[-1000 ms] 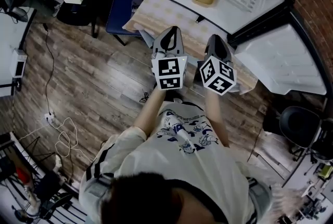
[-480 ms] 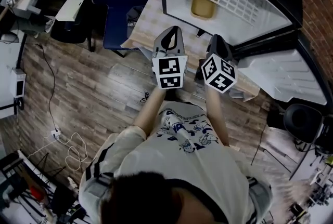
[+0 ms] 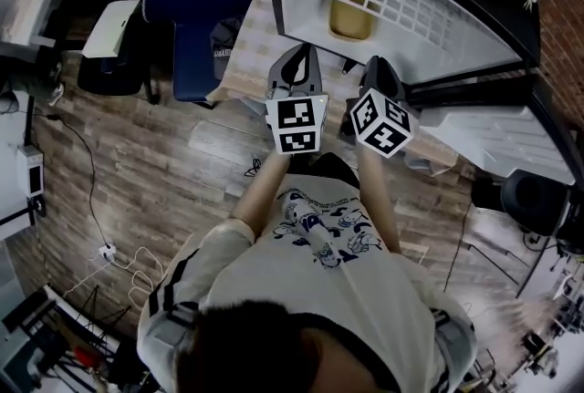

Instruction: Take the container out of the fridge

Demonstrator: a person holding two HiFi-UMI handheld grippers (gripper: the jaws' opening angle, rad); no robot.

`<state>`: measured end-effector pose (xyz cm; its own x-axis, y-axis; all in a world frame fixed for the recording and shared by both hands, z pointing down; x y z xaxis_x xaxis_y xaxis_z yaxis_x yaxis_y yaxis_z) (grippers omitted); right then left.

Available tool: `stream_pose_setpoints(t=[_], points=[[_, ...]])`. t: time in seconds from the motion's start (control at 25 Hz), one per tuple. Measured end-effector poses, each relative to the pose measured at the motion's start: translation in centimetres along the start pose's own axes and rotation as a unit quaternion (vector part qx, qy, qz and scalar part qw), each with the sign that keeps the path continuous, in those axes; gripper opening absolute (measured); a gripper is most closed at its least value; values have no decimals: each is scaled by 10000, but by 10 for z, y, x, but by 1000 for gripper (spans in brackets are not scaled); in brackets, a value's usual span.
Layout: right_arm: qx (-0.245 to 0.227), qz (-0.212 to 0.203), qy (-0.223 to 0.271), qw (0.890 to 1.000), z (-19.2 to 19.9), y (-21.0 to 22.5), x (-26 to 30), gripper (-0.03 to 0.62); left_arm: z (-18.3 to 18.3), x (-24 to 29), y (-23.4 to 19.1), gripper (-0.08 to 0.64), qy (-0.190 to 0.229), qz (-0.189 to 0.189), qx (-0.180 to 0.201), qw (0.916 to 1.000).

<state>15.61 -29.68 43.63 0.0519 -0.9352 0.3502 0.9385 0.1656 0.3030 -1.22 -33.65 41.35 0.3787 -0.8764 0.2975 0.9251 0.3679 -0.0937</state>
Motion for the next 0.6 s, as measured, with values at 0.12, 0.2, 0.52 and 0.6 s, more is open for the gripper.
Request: stream_pose_setpoints(t=[0.12,0.2,0.52,0.6], points=[[53,13,-20,10000,1,1,9,49,0,10,1,20,-40,104,16,9999],[34,44,-55,10000,1,1,14,49,1,16,0,20,-68,145,0,9999],[-123,99,-259,9995,1,9,38,49,4,35,-3,20,-187,102,-60,9998],[-122,115,-314,9994,1,13,46,49,4,40,-3,20,-212,79,-55,9997]])
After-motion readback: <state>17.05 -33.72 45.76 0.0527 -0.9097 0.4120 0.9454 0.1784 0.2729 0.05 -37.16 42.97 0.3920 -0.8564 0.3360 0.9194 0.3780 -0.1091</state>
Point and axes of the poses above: the fingertips, and each gripper's own axes: x forward along the fingers, y to its right, z out of its underside, the point moved 6 cm from there along -x, backward along the fingers, and after that the axes turned 6 degrees about -z, right-handed, at the moved point
